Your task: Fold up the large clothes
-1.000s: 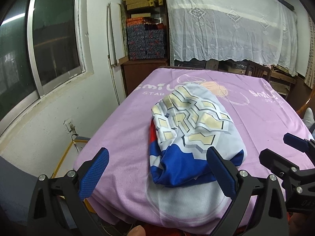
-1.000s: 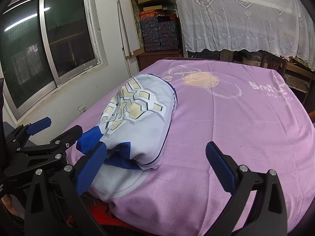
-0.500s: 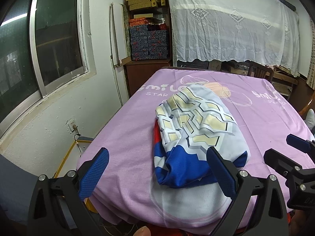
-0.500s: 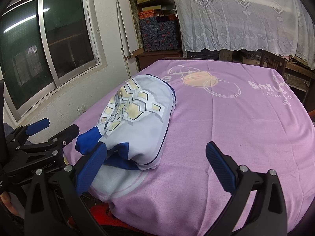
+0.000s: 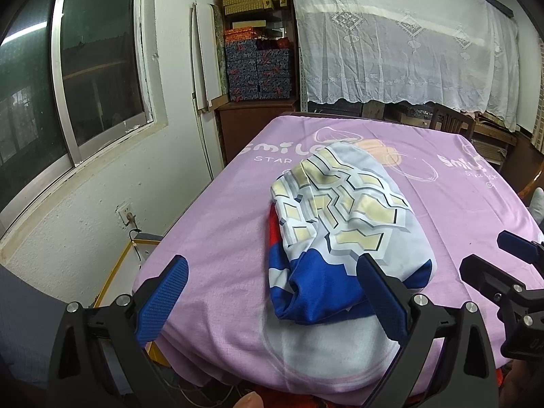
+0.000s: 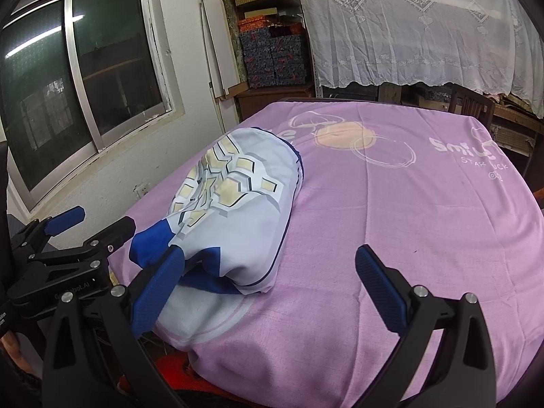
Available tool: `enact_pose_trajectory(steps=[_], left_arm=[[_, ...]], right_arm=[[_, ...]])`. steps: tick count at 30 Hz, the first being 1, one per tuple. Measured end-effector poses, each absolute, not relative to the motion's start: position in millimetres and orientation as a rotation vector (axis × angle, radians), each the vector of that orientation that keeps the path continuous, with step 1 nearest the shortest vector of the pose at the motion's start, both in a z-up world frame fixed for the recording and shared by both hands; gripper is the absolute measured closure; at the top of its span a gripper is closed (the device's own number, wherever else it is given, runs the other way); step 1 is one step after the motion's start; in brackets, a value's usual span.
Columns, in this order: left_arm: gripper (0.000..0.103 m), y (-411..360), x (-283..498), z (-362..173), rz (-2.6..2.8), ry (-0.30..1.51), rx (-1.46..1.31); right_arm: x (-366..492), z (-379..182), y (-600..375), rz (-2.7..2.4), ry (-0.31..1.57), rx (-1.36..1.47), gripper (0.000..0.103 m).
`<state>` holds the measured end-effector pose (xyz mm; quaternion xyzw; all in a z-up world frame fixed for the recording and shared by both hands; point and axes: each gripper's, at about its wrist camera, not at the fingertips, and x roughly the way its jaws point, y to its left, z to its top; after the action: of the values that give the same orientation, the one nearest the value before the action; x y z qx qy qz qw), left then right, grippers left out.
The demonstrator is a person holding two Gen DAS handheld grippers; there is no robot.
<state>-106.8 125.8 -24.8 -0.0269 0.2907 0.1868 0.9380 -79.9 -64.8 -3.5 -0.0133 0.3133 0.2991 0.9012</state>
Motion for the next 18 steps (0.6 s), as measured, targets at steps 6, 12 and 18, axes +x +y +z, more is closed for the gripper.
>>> enact_pose_trajectory(steps=[6,12,18], left_arm=[[0.004,126.9,-106.2,-25.3,0.384,0.596,-0.056],[0.004,127.8,-106.1,-26.0,0.383,0.598,-0.057],[0.004,128.9,-105.8,-27.3,0.384,0.6,-0.055]], right_arm=[[-79.4,-5.1,-65.2,0.617,0.651,-0.023,0.005],[-79.0,-5.4,-66.0,0.618,0.652,-0.021,0.005],[-78.2,-7.7,-67.0,0.616,0.658,-0.017,0.005]])
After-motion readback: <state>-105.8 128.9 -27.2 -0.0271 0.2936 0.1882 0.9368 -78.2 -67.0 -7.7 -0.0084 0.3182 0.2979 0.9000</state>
